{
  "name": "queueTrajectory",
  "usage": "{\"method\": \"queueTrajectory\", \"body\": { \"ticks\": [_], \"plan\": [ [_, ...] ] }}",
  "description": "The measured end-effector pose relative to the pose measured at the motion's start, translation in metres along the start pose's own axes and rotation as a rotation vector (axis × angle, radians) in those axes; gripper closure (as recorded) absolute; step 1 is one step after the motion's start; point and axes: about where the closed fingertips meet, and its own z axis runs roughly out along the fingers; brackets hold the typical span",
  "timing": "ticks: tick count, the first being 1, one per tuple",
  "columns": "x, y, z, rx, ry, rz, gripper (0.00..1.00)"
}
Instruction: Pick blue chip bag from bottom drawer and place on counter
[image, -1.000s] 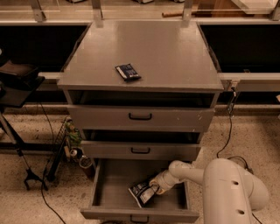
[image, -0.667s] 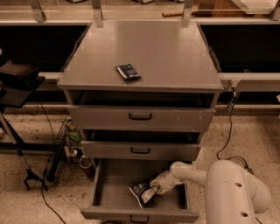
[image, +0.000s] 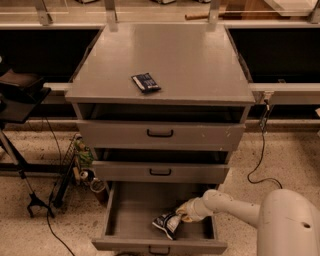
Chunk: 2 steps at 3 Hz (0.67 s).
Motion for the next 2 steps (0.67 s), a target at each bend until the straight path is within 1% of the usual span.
{"method": "queueTrajectory", "body": {
  "ticks": [1, 2],
  "plan": [
    [0.002, 0.001, -0.049, 0.052, 0.082, 0.003, 1.0],
    [0.007, -0.016, -0.126, 0.129, 0.223, -0.008, 1.0]
  ]
}}
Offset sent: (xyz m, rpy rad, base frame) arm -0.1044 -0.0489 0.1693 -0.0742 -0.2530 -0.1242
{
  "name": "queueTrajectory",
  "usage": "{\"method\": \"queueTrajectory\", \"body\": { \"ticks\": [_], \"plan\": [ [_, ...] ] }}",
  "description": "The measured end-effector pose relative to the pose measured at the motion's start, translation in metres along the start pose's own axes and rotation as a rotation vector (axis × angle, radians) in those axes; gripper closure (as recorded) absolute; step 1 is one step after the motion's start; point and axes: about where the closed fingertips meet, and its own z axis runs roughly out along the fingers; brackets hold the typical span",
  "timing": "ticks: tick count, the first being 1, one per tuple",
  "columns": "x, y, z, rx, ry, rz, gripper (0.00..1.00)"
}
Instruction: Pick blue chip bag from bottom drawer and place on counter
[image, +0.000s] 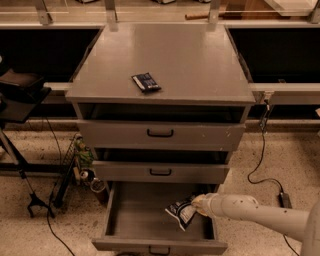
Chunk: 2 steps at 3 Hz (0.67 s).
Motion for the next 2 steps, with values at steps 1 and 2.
{"method": "queueTrajectory", "body": {
  "ticks": [1, 2],
  "plan": [
    [0.01, -0.019, -0.065, 0.052, 0.11, -0.029, 1.0],
    [0.012, -0.037, -0.128, 0.093, 0.205, -0.054, 1.0]
  ]
}}
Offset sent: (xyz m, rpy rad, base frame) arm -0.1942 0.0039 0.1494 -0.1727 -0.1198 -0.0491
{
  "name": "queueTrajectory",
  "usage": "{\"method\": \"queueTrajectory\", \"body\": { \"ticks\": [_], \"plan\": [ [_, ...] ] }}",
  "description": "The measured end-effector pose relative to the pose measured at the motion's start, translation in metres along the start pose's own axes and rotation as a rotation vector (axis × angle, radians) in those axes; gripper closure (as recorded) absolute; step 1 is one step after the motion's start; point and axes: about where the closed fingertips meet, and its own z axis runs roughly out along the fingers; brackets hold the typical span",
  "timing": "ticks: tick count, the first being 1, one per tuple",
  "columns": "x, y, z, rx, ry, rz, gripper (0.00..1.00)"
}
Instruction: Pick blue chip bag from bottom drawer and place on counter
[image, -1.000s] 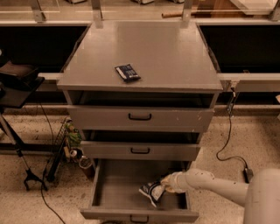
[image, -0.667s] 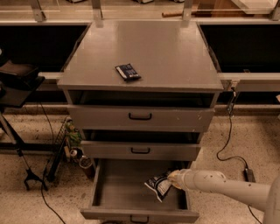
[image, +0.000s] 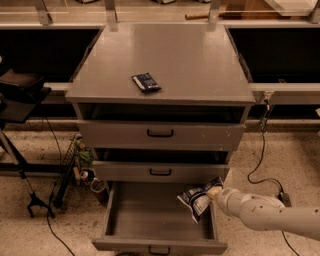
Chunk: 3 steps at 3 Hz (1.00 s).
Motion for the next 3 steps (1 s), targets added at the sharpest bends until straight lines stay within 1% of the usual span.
{"method": "queueTrajectory", "body": {
  "ticks": [1, 2, 3],
  "plan": [
    [0.002, -0.024, -0.056, 0.015, 0.083, -0.022, 1.0],
    [-0.022, -0.032, -0.107, -0.017, 0.109, -0.024, 1.0],
    [-0.059, -0.012, -0.149, -0.141, 0.073, -0.023, 1.0]
  ]
}}
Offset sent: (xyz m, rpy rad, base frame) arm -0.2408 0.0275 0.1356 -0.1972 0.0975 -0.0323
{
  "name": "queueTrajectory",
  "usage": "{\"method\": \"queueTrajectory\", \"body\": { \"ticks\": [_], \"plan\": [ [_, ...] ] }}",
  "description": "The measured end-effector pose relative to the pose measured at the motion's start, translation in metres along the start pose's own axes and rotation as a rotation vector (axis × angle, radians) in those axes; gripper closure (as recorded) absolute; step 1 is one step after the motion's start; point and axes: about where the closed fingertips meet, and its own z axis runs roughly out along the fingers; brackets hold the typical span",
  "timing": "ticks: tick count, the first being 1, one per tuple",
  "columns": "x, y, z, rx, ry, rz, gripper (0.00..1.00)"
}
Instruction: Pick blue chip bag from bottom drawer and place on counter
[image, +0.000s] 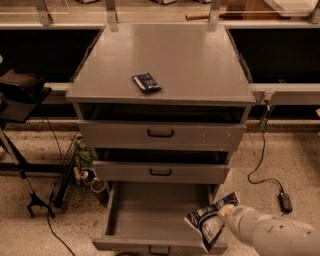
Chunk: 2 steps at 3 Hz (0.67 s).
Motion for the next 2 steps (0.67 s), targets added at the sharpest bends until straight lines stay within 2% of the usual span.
{"method": "queueTrajectory", "body": {
  "ticks": [1, 2],
  "plan": [
    [-0.028, 0.056, -0.045, -0.18, -0.062, 0.038, 1.0],
    [-0.036, 0.08, -0.065, -0.227, -0.076, 0.058, 1.0]
  ]
}}
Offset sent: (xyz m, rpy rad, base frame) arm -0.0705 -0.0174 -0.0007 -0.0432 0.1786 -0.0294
